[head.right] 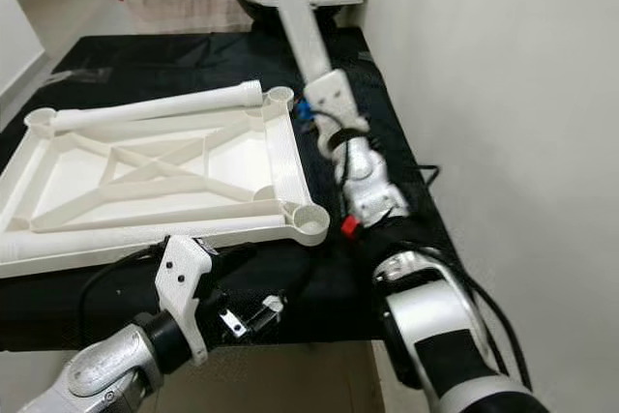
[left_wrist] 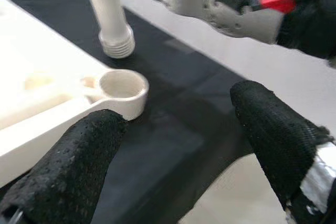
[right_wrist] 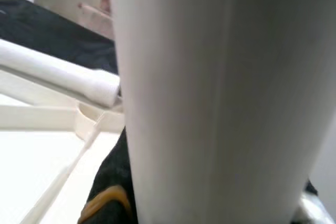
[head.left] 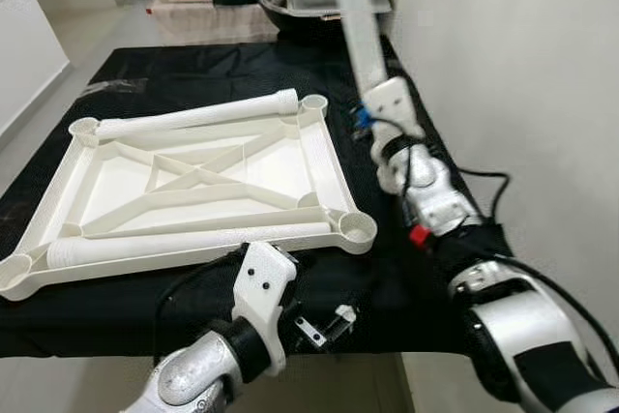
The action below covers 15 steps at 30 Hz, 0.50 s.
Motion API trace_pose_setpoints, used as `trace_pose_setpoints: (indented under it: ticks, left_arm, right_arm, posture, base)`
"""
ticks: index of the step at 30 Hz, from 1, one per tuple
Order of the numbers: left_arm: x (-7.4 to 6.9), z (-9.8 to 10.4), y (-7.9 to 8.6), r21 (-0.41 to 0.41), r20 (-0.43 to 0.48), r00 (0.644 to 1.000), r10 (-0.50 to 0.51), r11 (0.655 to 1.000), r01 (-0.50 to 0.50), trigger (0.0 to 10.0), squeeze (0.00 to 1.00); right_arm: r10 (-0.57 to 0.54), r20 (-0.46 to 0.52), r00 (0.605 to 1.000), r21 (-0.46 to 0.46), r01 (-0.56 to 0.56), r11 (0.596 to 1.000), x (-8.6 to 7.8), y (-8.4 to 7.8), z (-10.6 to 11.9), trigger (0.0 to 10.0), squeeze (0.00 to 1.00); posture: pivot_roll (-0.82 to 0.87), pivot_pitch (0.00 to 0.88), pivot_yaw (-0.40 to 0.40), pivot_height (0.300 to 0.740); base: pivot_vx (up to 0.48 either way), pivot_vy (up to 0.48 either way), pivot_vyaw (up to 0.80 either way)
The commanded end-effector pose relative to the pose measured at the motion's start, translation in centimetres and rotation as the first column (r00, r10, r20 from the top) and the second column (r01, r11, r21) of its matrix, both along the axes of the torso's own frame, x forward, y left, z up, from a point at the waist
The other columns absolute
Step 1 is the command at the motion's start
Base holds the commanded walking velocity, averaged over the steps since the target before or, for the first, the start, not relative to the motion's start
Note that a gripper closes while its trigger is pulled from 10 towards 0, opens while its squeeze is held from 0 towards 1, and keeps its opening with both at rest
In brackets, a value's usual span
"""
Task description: Building children table
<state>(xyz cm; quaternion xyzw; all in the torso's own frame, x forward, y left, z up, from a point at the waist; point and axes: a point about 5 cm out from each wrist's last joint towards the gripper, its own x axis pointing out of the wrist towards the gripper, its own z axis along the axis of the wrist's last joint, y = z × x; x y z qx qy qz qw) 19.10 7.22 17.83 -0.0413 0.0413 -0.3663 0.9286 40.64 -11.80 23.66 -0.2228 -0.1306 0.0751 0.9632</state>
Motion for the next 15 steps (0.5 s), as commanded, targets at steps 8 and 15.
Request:
trace_pose_setpoints:
  ticks: [8,15]
  left_arm:
    - [1.0,-0.3,0.4,0.024,0.014,0.999,0.05,0.998,-0.05,10.0,0.0]
    - [1.3,-1.0,0.6,0.049,-0.001,0.997,0.072,0.996,-0.072,10.0,0.0]
  right_arm:
    - [0.205,0.012,0.979,0.288,-0.199,0.937,-1.0,4.2,1.4,0.0,0.0]
    - [0.291,0.034,0.956,0.476,-0.272,0.837,-1.6,5.9,3.2,0.0,0.0]
  posture:
    - [0.1,0.177,-0.02,0.74]
    - [0.09,0.165,-0.027,0.74]
  base:
    - [0.0,0.0,0.0]
    - [0.0,0.0,0.0]
